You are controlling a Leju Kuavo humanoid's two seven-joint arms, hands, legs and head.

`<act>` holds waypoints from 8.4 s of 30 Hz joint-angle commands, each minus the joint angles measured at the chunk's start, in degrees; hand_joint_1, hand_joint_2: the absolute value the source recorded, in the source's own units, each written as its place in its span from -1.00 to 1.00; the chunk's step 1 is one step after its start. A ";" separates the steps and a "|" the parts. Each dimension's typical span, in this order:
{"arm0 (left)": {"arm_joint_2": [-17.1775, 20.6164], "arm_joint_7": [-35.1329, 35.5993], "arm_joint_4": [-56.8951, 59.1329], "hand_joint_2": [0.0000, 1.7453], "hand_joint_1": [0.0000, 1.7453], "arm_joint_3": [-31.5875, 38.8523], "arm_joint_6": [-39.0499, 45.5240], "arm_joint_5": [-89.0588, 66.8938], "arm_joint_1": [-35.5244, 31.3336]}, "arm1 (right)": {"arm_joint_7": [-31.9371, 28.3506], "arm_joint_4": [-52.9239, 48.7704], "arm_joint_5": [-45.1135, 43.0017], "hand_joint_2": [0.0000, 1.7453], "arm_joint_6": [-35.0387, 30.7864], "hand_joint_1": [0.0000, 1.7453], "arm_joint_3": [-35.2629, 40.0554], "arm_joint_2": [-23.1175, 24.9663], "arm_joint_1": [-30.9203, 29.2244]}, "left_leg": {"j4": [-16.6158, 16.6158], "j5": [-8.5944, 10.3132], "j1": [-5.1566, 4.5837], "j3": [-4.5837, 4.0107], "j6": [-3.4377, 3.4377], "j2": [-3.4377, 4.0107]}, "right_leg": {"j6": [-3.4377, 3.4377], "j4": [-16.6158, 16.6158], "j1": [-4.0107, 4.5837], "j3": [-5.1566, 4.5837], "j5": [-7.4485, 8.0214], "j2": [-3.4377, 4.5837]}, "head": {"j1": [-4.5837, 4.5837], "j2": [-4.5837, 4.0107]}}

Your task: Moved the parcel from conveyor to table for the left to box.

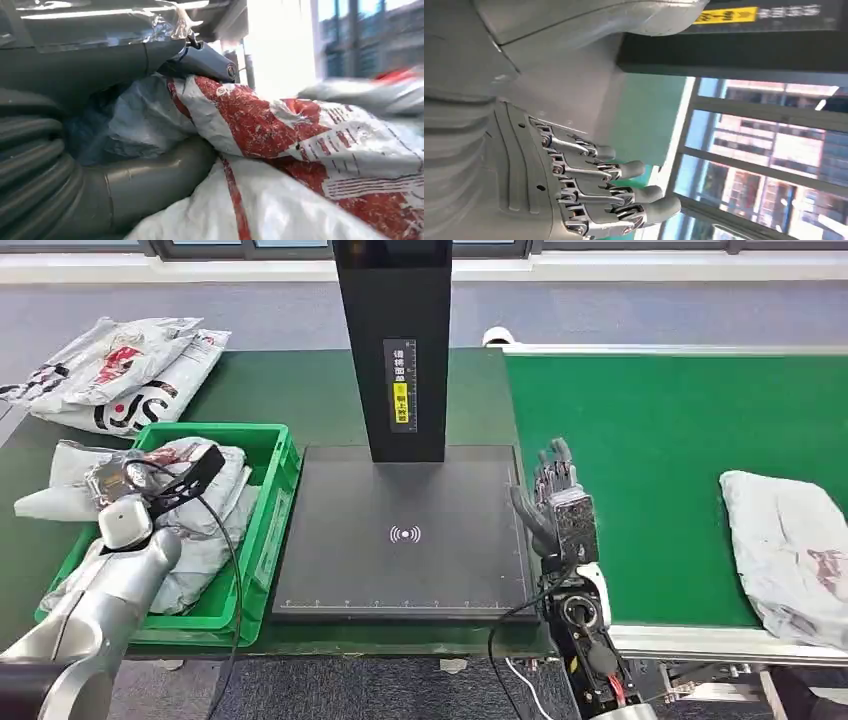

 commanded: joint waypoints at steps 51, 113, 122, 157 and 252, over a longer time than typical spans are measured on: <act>-9.79 -42.23 -13.21 1.00 -1.00 14.50 16.76 44.21 1.21 | -1.21 2.71 -1.30 1.00 -1.95 -1.00 -3.28 -2.19 1.27 | -0.17 0.03 -0.07 0.22 0.03 -0.07 | -0.03 -0.22 -0.05 0.25 0.07 -0.23 | -0.02 -0.02; -25.61 -59.54 -9.81 1.00 -1.00 -10.85 -15.76 76.74 7.65 | 9.91 30.38 57.82 1.00 -25.55 -1.00 -29.88 -6.62 -14.44 | 0.05 0.12 -0.20 -0.03 0.11 -0.36 | 0.12 -0.10 -0.21 0.10 0.11 -0.49 | -0.02 0.00; -23.66 -61.87 -7.07 1.00 -1.00 -11.20 -15.54 77.17 10.98 | 36.58 42.48 80.48 1.00 -25.55 -1.00 -28.98 -14.71 -12.69 | -0.07 0.07 -0.27 0.15 0.15 -0.39 | 0.18 -0.24 -0.26 0.33 0.12 -0.51 | -0.02 0.00; -23.54 -58.96 -4.04 1.00 -1.00 -12.32 -17.05 77.12 8.50 | 50.90 49.71 79.28 1.00 8.80 1.00 -22.91 -16.44 -12.32 | -0.12 0.06 -0.22 0.32 0.42 -0.10 | 0.36 -0.39 -0.20 0.54 0.20 -0.36 | -0.02 -0.02; -20.62 -57.04 -28.74 1.00 -1.00 -4.09 -0.77 72.25 18.36 | 4.56 -5.05 23.12 1.00 -12.06 -1.00 12.77 -1.20 -0.38 | 0.04 0.09 -0.17 -0.10 0.34 -0.32 | 0.37 -0.11 -0.24 0.14 0.08 -0.44 | -0.02 0.00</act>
